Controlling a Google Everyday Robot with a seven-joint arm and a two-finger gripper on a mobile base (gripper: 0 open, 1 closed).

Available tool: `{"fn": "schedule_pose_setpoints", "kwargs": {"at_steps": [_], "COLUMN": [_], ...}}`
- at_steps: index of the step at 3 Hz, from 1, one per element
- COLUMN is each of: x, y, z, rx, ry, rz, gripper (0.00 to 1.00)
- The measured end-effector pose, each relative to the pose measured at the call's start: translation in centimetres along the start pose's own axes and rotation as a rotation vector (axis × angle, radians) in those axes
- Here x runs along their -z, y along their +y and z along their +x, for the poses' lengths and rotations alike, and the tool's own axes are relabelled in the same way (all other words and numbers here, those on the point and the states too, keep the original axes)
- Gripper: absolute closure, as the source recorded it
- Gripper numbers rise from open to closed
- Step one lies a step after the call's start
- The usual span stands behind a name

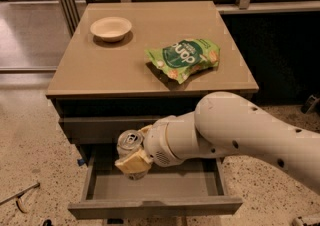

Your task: Place 7up can into middle drawer

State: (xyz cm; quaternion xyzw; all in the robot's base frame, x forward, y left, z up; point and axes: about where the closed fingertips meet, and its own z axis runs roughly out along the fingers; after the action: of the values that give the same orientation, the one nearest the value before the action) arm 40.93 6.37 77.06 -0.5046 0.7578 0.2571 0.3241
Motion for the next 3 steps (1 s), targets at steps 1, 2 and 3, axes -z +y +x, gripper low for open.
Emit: {"fn": "schedule_pose_setpoints", "kwargs": {"at_steps": [1, 2, 3], "x": [-1.2, -3.4, -5.4], "y": [-0.3, -1.7, -3.9], "z": [2.1, 6.0, 9.2], "rx": [0.004, 0.013, 0.062], "ry": [0.01, -0.007, -0.07], "rz": [-0.009, 0.002, -0.01], "gripper": [1.0, 1.0, 1.0]}}
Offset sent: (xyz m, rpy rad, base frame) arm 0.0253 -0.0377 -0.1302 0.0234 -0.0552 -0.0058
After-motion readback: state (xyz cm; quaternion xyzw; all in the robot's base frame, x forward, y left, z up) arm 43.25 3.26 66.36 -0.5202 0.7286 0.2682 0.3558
